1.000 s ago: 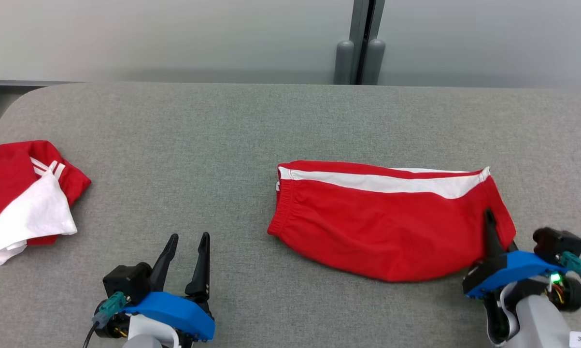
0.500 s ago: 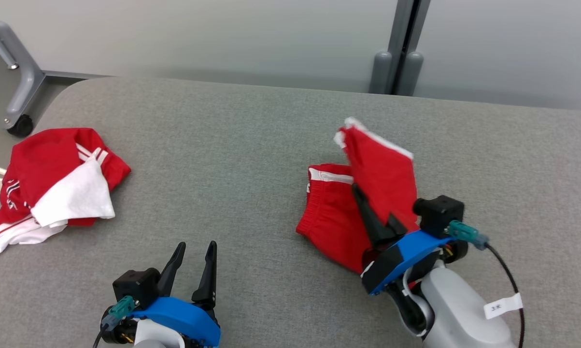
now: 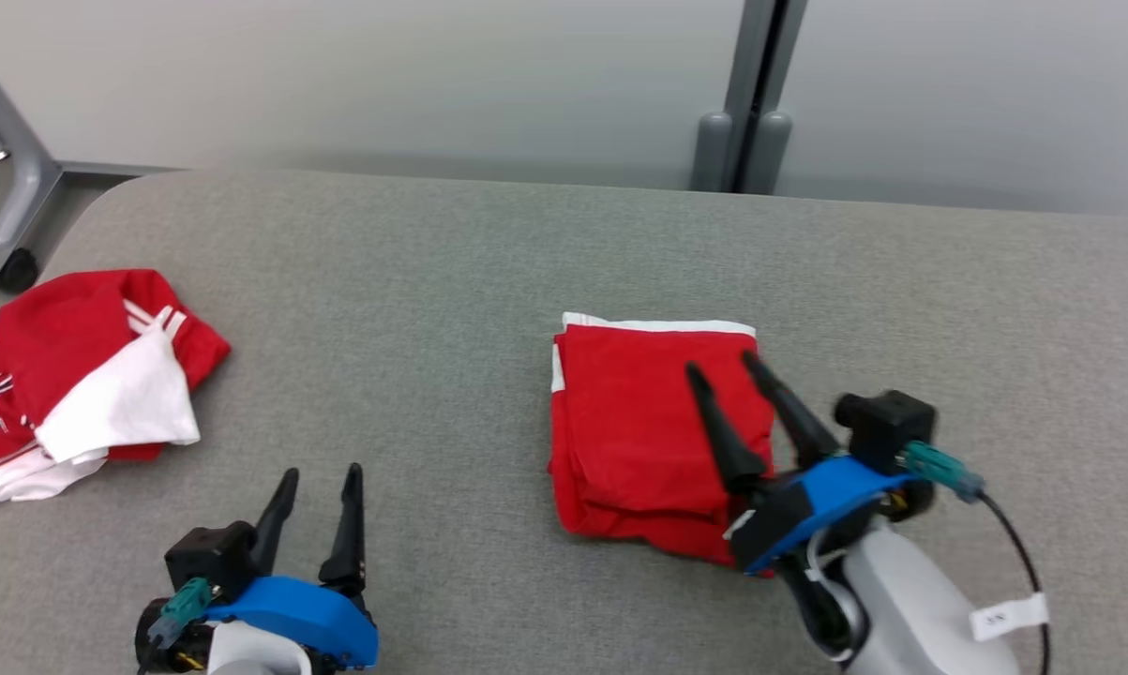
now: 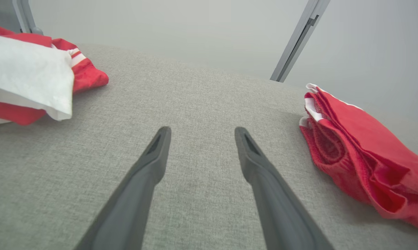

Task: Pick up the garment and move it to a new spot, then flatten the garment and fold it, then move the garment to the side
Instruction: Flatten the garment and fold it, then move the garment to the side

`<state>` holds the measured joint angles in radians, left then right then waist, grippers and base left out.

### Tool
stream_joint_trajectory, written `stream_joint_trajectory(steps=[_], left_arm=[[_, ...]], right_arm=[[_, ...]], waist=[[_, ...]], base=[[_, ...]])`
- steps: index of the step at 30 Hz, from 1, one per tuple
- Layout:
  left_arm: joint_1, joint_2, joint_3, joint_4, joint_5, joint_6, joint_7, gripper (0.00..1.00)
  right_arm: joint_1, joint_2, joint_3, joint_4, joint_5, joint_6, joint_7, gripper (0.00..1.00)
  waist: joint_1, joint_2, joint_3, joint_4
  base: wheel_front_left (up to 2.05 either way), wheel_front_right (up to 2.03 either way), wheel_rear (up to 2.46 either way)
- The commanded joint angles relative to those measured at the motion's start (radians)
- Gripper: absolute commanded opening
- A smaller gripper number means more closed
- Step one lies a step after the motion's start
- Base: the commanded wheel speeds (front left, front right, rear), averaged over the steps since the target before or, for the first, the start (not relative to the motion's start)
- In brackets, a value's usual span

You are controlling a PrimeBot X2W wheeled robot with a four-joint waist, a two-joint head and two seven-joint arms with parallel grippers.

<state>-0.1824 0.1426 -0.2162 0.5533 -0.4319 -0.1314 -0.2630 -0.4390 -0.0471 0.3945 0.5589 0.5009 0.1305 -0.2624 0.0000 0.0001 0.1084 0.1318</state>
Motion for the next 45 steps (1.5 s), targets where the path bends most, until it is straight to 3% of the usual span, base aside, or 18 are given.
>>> stream_joint_trajectory(steps=[1, 7, 15, 32, 45], left_arm=[[0.011, -0.004, 0.027, -0.011, 0.029, 0.001, -0.003, 1.0], [0.048, -0.027, 0.116, -0.038, 0.127, 0.001, -0.002, 1.0], [0.103, -0.044, 0.164, -0.062, 0.206, 0.001, -0.002, 1.0], [0.176, -0.078, 0.184, -0.076, 0.275, 0.001, -0.002, 1.0], [0.147, -0.063, 0.11, -0.101, 0.236, 0.001, -0.003, 1.0]], right_arm=[[0.036, -0.006, -0.06, -0.012, -0.049, 0.0, -0.003, 1.0], [0.156, -0.005, -0.27, -0.073, -0.205, 0.0, -0.003, 1.0], [0.279, -0.005, -0.354, -0.096, -0.274, 0.0, -0.003, 1.0], [0.354, -0.005, -0.33, -0.054, -0.284, 0.0, -0.003, 1.0], [0.271, -0.005, -0.3, 0.012, -0.216, 0.0, -0.004, 1.0]], waist=[[0.0, -0.0001, -0.016, -0.025], [0.0, -0.0001, -0.039, -0.068], [0.0, -0.0001, -0.079, -0.096], [0.0, -0.0001, -0.132, -0.115], [0.0, -0.0001, -0.057, -0.025]], base=[[0.0, 0.0, 0.0], [0.0, 0.0, 0.0], [0.0, 0.0, 0.0], [0.0, 0.0, 0.0], [0.0, 0.0, 0.0]])
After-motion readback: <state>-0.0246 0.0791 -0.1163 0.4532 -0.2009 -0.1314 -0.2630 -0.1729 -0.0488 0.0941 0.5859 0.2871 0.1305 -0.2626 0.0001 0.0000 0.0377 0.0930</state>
